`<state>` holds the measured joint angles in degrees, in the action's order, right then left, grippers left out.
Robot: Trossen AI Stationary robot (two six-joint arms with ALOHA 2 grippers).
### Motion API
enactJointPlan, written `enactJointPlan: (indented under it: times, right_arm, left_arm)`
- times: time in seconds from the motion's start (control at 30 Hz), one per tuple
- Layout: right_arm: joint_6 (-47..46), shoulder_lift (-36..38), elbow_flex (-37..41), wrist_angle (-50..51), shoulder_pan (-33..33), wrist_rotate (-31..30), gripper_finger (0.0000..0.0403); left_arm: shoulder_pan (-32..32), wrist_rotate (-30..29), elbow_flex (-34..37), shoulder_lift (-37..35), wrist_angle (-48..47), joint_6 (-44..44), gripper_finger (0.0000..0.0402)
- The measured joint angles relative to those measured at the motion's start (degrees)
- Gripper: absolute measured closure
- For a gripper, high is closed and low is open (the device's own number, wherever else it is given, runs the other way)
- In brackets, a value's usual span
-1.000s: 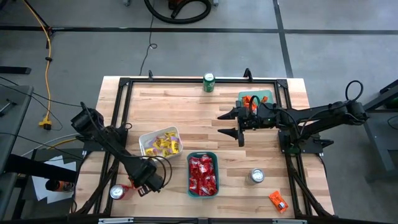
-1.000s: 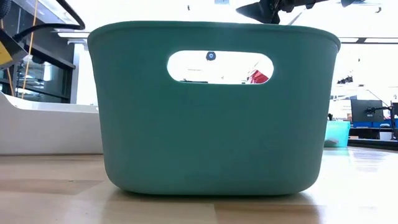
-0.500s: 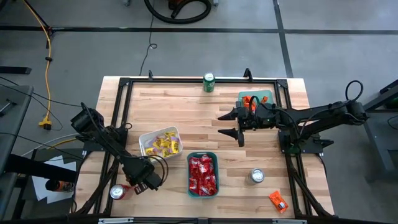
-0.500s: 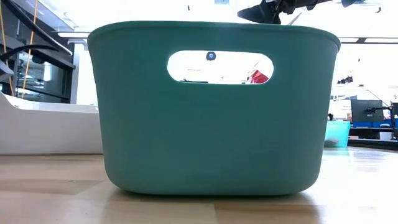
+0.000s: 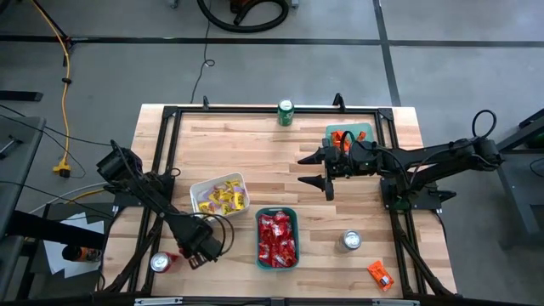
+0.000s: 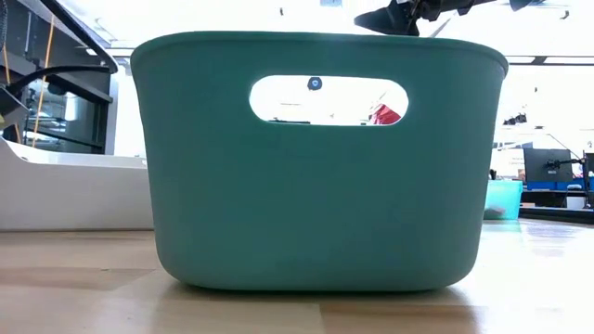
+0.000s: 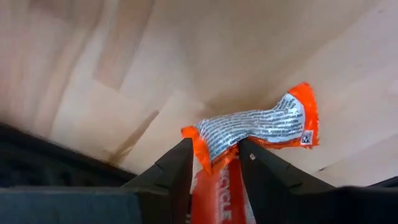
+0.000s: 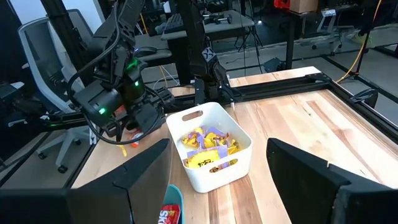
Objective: Sort candy
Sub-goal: Put the orange chocolate into the transparent green bin
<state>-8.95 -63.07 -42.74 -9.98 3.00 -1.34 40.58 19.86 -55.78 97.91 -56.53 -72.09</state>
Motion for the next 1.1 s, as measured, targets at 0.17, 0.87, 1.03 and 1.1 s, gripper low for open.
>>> enactJointPlan:
  times: [0.17, 0.87, 1.03, 1.1]
  right_arm:
    - [0.0, 0.0, 0.0, 0.0, 0.0, 0.0, 0.0144]
    - [0.0, 1.4, 0.0, -11.0, 0.0, 0.0, 0.0144]
    - [-3.1, 1.7, 0.0, -17.3, 0.1, 0.0, 0.0144]
    - [-4.1, 1.5, -0.1, -18.7, 0.5, 0.0, 0.0144]
  left_arm:
    - [0.1, 1.9, 2.2, 0.0, 4.2, 0.2, 0.0318]
    - [-9.9, -26.7, -1.8, -29.3, 9.0, 15.1, 0.0401]
    - [-17.3, -48.2, -2.1, -37.1, 26.7, 33.3, 0.0401]
    - [-21.5, -50.4, -2.1, -37.8, 33.2, 41.6, 0.0402]
